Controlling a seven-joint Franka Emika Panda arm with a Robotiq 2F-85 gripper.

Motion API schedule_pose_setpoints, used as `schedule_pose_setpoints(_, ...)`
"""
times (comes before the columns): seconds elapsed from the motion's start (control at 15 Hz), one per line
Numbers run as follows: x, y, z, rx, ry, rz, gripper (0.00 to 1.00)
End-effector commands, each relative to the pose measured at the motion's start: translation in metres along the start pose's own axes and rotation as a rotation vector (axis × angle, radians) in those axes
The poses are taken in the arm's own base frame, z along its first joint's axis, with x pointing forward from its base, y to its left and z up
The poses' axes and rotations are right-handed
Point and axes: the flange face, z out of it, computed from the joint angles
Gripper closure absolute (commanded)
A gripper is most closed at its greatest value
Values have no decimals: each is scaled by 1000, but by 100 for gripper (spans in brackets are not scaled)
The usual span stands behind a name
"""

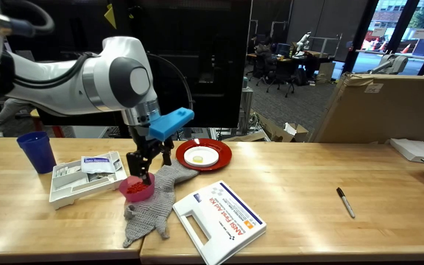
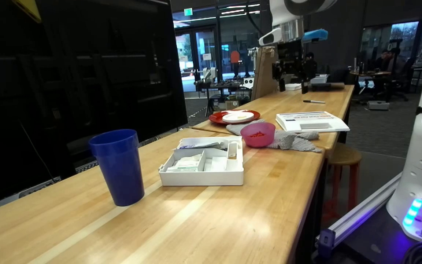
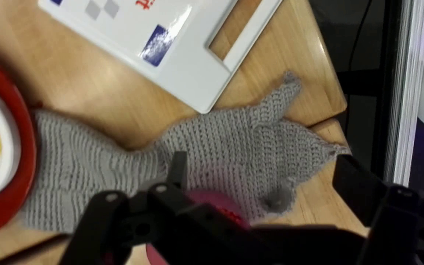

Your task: Remove the lid from the box

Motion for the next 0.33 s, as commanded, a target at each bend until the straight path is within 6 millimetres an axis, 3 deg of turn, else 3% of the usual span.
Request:
schedule_pose_setpoints(0.0,9,-13,-31,-70,92,-166,0)
schedule_pose_setpoints(0.07,15,-10,-32,-66,133,-207,0)
schedule_pose_setpoints(0.13,12,-8,-24,-46,75,-133,0)
schedule_pose_setpoints(0.27,16,-10,-28,-54,104,-180,0)
